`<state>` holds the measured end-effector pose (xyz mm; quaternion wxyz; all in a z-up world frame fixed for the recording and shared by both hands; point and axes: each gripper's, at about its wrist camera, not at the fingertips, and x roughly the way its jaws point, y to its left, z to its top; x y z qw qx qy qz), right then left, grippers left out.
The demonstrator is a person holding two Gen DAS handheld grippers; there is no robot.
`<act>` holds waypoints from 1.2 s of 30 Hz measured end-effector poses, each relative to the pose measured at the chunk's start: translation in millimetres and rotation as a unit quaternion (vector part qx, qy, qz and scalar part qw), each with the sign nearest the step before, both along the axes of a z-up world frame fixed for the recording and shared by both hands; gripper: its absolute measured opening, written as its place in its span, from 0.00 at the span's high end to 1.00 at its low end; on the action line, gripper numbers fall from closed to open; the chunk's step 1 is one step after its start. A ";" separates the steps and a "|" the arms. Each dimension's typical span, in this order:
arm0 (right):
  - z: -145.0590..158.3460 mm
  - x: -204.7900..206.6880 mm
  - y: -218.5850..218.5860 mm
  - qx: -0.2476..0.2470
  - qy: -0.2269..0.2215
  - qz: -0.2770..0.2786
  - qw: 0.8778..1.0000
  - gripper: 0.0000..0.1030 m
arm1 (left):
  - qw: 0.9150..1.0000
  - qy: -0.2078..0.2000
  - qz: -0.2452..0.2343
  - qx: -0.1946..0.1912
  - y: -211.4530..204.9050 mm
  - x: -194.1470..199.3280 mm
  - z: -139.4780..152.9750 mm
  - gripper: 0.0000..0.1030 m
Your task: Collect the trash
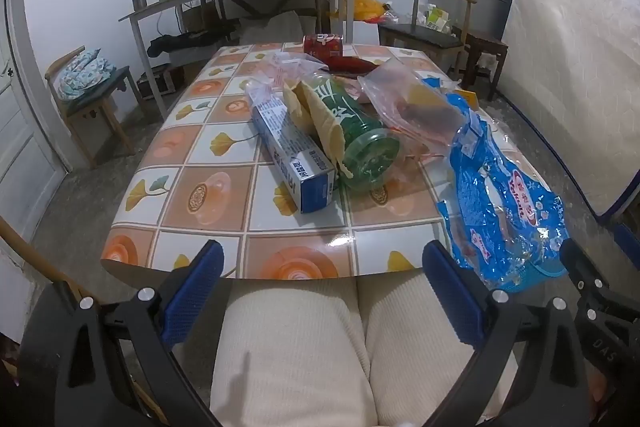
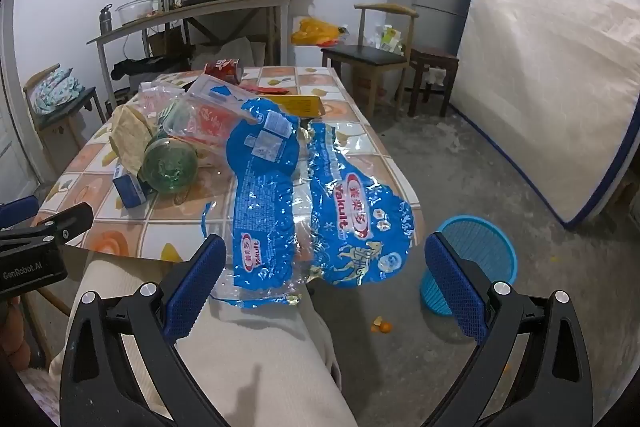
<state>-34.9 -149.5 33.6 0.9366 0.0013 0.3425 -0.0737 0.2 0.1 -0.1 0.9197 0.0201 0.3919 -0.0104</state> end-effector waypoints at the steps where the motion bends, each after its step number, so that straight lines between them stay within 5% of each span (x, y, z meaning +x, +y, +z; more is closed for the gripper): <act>1: 0.4 -0.2 0.7 0.000 0.000 0.000 1.000 0.07 | 1.000 -0.001 0.000 0.000 0.0 -0.1 0.1 0.05; 24: 1.1 -0.7 3.0 0.001 -0.002 0.013 1.000 0.07 | 1.000 -0.002 -0.004 0.000 0.6 -0.1 3.5 0.05; 36: 1.3 1.0 1.1 -0.002 -0.007 0.013 1.000 0.07 | 0.998 -0.017 -0.053 0.002 -16.7 -8.7 4.1 0.05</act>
